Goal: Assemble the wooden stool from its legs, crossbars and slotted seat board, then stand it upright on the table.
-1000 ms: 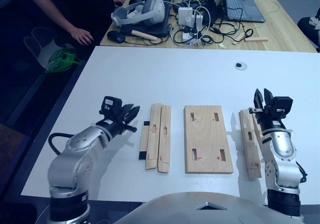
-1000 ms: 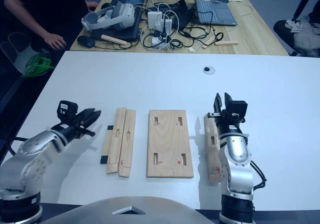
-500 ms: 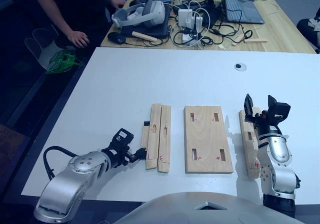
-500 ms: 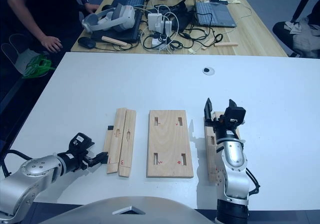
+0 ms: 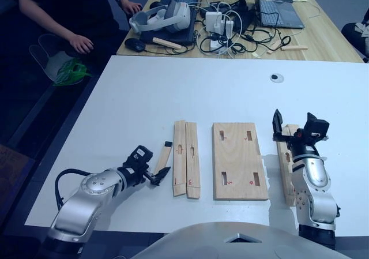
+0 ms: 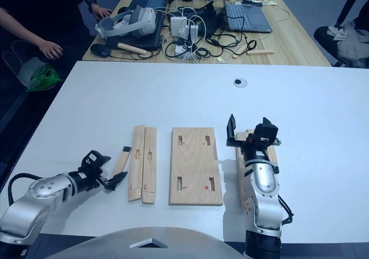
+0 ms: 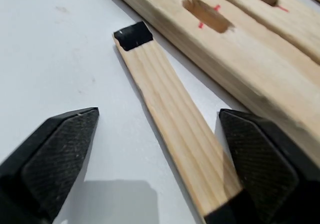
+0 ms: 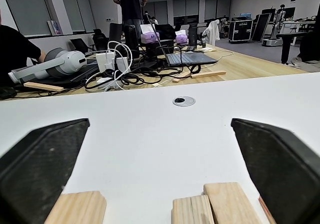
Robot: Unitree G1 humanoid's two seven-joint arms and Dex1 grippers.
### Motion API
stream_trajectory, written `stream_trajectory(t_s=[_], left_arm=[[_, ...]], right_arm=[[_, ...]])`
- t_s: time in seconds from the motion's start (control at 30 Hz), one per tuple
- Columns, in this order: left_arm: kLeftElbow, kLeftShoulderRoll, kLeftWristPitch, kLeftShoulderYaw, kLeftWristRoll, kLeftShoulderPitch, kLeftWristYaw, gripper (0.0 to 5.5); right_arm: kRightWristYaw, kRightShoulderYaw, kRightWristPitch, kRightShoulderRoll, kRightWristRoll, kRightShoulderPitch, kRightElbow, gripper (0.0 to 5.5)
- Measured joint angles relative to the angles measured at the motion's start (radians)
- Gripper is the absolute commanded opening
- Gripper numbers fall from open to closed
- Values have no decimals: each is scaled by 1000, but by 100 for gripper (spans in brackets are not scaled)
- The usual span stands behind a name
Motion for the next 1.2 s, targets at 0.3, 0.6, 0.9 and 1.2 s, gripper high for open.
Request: stream_trajectory(t_s=[0.3,0.6,0.9,1.2], left_arm=[[239,-41,-199,-9,-13,-98,-69,356],[324,78,-233,5,-26,-126,-196,239],[333,113,-233,-49,-21,-170,-227,130],[232,132,-55,40,-84,-201,-234,129]], right_arm=[[-22,-26,37,1,32,-40,-8,540],[-66,-105,47,0,55,-126,-18,540],[-67,-108,49,4,57,-181,-10,540],[51,-91,260,-71,261,-357,-40,540]])
